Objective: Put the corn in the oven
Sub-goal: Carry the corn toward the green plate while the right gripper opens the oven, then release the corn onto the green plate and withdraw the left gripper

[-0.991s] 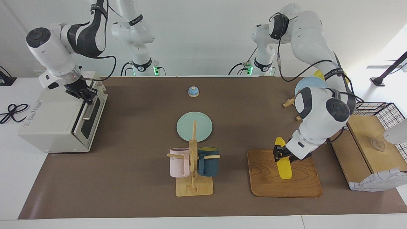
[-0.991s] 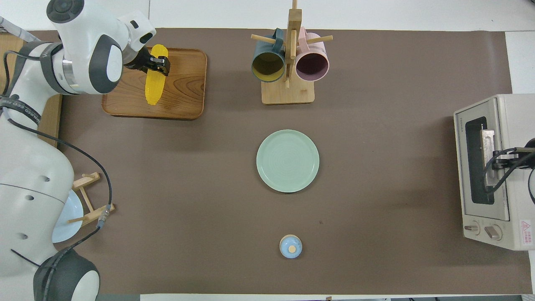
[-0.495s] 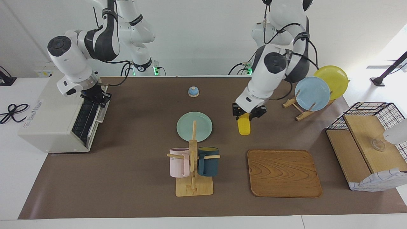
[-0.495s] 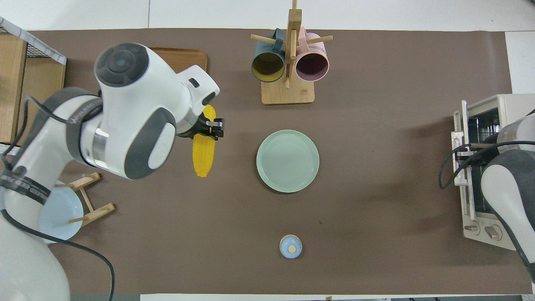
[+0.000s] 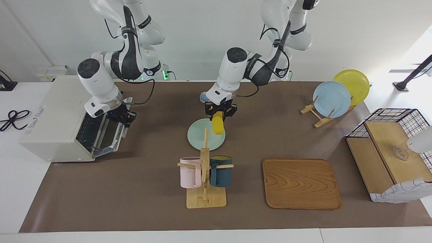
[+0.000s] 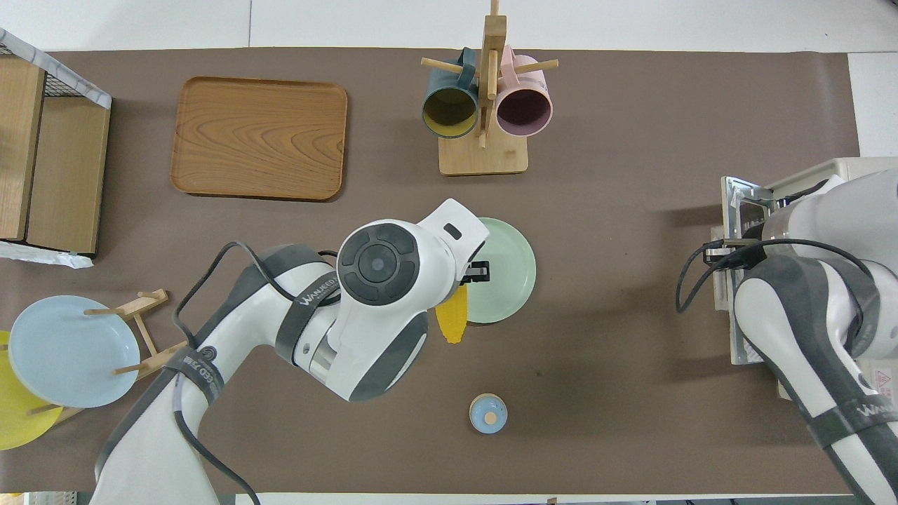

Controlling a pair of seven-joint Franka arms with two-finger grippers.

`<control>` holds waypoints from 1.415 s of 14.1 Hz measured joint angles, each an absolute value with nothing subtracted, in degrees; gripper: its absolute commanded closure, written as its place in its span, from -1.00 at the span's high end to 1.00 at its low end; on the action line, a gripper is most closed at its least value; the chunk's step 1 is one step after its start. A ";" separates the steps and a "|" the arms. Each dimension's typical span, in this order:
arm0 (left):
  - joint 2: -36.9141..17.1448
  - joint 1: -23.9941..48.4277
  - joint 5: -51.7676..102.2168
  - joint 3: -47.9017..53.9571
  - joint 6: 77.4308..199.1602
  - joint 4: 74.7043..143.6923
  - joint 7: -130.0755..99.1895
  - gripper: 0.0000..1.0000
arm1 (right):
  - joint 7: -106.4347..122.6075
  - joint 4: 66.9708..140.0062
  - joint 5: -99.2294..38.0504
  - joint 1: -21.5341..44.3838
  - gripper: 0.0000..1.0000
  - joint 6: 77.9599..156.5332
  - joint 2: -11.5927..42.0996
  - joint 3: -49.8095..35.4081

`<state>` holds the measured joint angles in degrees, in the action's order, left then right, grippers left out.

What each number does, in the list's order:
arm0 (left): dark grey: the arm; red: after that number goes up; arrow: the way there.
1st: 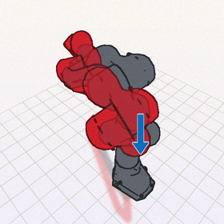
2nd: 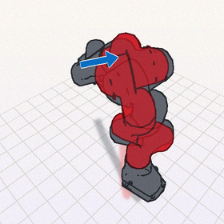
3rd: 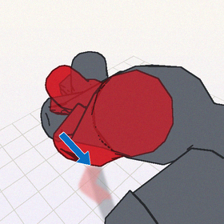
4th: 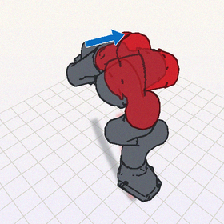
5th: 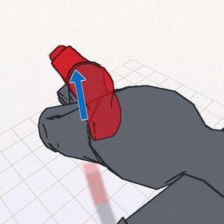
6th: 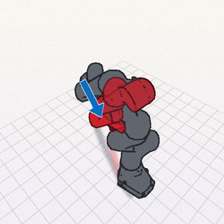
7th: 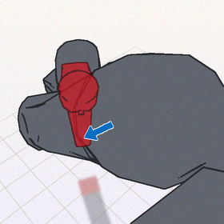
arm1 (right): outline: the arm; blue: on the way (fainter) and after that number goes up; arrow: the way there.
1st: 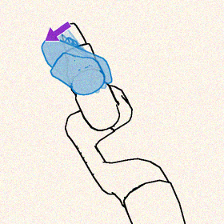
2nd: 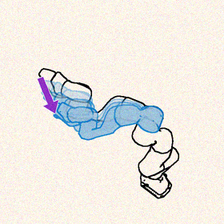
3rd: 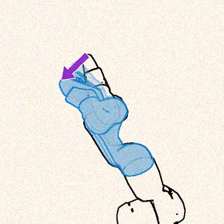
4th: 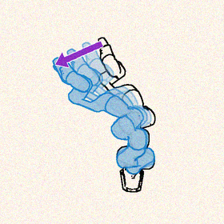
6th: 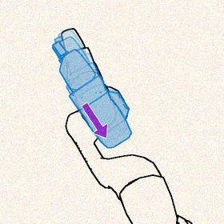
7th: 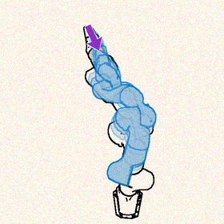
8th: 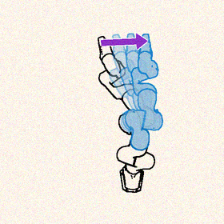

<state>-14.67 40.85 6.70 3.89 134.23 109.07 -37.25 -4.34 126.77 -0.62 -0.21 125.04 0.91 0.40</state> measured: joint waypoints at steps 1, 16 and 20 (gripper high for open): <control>-16.43 41.17 6.72 3.84 136.43 109.14 -37.31 -1.00 | -4.75 127.21 -0.54 0.26 -1.00 126.48 1.87 0.41; -21.33 40.83 6.75 1.46 139.57 106.53 -37.58 1.00 | -9.88 127.74 -4.73 5.28 -1.00 134.28 7.02 1.27; -13.75 29.30 6.75 0.55 120.83 101.32 -26.81 1.00 | -25.87 123.57 -5.12 17.25 -1.00 134.24 7.49 1.26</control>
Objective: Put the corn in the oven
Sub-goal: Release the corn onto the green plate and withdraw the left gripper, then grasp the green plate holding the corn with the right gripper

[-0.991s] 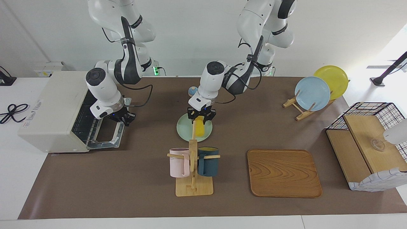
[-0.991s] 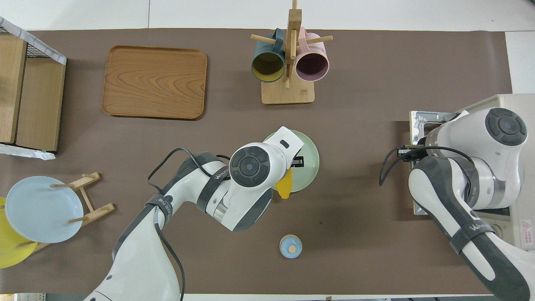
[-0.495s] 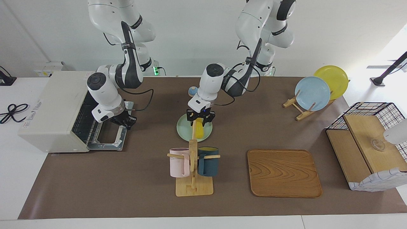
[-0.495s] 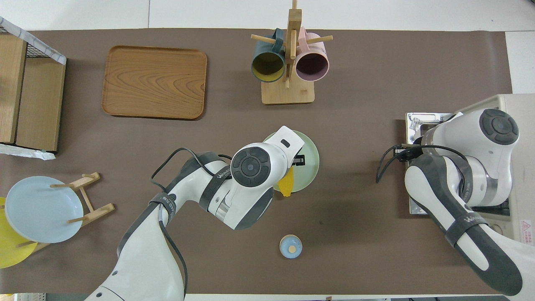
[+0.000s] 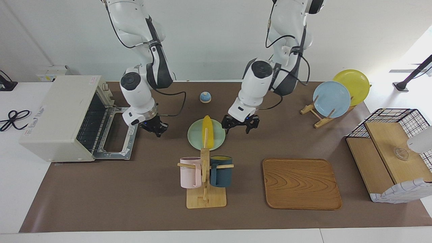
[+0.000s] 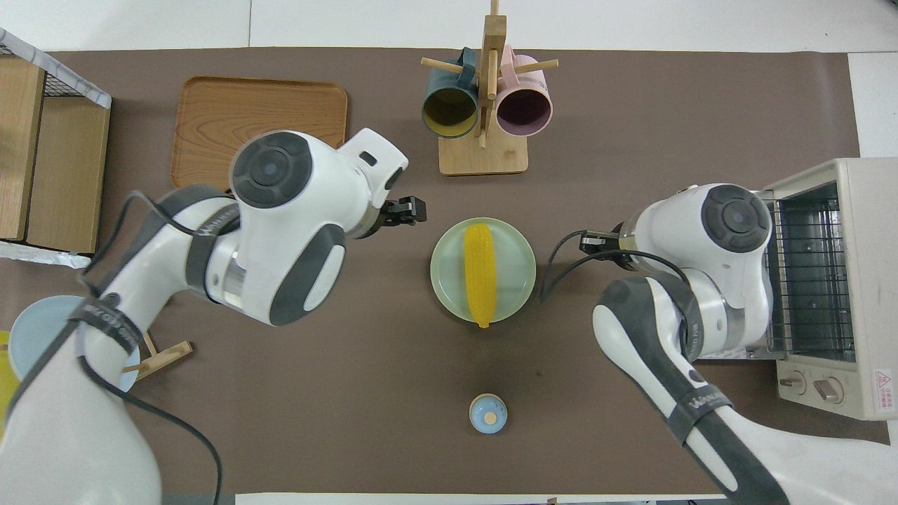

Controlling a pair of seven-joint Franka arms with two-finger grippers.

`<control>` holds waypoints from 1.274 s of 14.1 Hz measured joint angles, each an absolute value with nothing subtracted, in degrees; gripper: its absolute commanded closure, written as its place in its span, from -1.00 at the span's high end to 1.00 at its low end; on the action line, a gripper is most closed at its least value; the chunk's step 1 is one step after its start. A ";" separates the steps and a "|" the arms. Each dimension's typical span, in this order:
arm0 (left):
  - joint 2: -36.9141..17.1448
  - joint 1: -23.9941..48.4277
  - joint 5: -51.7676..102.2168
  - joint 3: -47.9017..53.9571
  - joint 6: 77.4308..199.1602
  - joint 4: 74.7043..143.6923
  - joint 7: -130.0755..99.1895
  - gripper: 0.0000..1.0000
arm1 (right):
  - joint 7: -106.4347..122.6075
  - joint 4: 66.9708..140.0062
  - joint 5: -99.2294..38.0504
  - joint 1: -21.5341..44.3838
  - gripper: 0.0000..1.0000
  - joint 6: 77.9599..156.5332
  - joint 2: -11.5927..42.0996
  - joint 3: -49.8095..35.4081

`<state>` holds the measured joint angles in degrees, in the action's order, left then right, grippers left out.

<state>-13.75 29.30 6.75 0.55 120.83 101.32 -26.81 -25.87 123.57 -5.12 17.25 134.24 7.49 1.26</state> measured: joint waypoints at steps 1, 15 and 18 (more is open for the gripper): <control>-12.56 26.42 6.61 0.48 116.44 99.70 -23.60 1.00 | -30.55 120.70 -5.11 20.92 -1.00 133.14 8.09 1.24; -2.70 6.68 4.04 0.37 86.80 87.78 -4.04 1.00 | -58.05 95.98 0.37 39.04 -0.50 132.11 29.94 1.55; -2.33 6.20 2.89 0.45 83.69 86.54 -4.04 1.00 | -58.05 97.35 0.37 39.05 -0.26 133.73 29.59 1.53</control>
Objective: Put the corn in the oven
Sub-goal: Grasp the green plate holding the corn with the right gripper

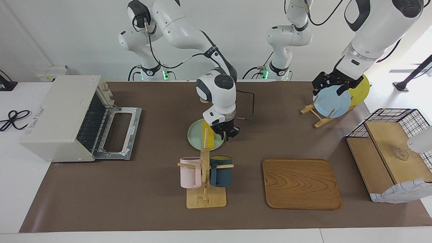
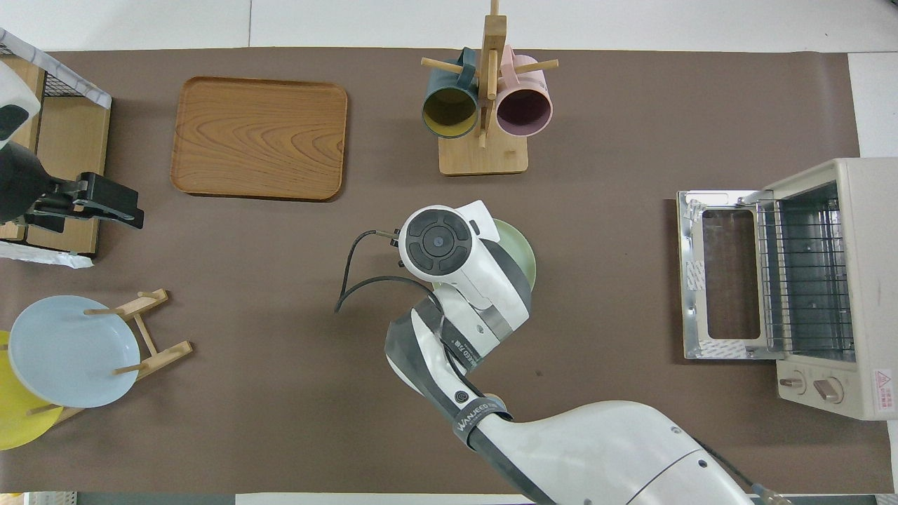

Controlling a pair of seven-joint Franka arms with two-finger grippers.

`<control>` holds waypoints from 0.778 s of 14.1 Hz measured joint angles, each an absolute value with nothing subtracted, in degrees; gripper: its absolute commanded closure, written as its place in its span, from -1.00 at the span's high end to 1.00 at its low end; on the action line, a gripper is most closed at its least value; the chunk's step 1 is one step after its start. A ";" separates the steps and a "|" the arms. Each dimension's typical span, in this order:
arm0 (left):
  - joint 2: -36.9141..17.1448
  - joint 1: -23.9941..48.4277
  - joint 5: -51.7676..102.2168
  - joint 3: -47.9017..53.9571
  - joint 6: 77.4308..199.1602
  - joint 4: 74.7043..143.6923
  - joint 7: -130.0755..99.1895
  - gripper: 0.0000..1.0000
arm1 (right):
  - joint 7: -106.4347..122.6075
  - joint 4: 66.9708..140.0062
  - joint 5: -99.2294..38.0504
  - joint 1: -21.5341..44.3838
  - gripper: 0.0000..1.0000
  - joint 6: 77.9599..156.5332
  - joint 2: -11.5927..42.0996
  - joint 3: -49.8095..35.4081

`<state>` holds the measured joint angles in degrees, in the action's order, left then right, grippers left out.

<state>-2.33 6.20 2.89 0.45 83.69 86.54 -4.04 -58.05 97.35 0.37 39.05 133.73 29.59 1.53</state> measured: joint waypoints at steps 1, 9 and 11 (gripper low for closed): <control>-1.94 6.20 2.85 0.53 83.65 86.54 -4.04 1.00 | -58.05 97.71 0.37 39.08 -0.16 133.96 29.56 1.48; -1.52 4.03 2.59 0.48 83.64 86.55 1.53 1.00 | -57.39 99.36 0.60 39.01 -1.00 133.68 28.39 1.43; -1.52 4.01 2.59 0.50 83.64 86.56 1.72 1.00 | -54.97 99.04 1.02 38.82 -1.00 131.37 27.72 1.43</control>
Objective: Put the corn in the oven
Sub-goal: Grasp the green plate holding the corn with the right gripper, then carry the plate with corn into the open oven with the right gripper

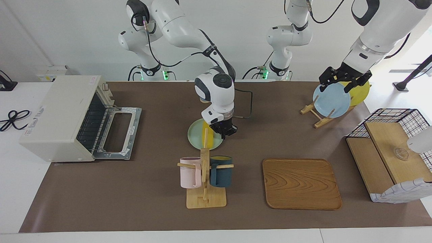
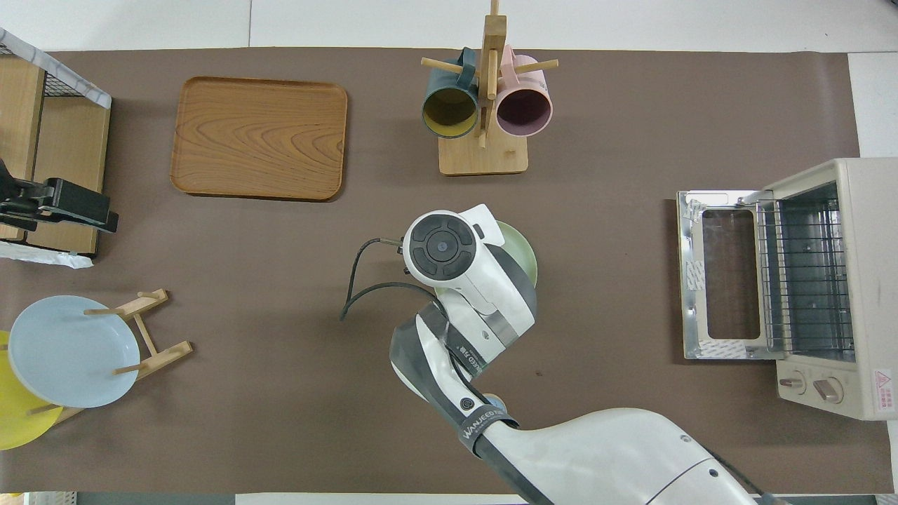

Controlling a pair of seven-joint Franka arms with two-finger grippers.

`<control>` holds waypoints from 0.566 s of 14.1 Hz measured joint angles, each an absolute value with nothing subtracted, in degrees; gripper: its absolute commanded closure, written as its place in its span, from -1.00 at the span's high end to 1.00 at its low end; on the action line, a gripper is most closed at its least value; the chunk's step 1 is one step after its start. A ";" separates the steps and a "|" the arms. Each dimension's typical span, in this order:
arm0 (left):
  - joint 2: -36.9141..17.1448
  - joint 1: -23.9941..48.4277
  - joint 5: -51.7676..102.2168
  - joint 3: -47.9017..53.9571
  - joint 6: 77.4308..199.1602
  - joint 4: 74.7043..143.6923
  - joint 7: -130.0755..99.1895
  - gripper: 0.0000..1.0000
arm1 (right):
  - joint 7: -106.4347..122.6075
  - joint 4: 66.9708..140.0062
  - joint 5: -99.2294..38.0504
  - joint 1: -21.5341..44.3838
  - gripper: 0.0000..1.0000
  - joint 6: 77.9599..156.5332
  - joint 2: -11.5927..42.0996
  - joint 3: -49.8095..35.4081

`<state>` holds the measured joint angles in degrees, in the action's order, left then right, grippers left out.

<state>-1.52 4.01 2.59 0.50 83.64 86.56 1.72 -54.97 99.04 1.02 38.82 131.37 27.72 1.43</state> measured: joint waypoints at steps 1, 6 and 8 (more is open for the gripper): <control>-1.52 3.98 2.57 0.48 83.64 86.56 1.90 1.00 | -53.11 98.08 1.48 38.60 -1.00 128.38 27.51 1.48; -1.52 3.27 2.51 0.40 83.63 86.55 2.88 1.00 | -44.92 89.44 8.54 35.08 -1.00 111.37 25.78 2.00; -1.52 3.27 2.51 0.40 83.34 86.55 2.97 1.00 | -41.18 89.38 8.63 31.23 -1.00 107.53 23.73 2.10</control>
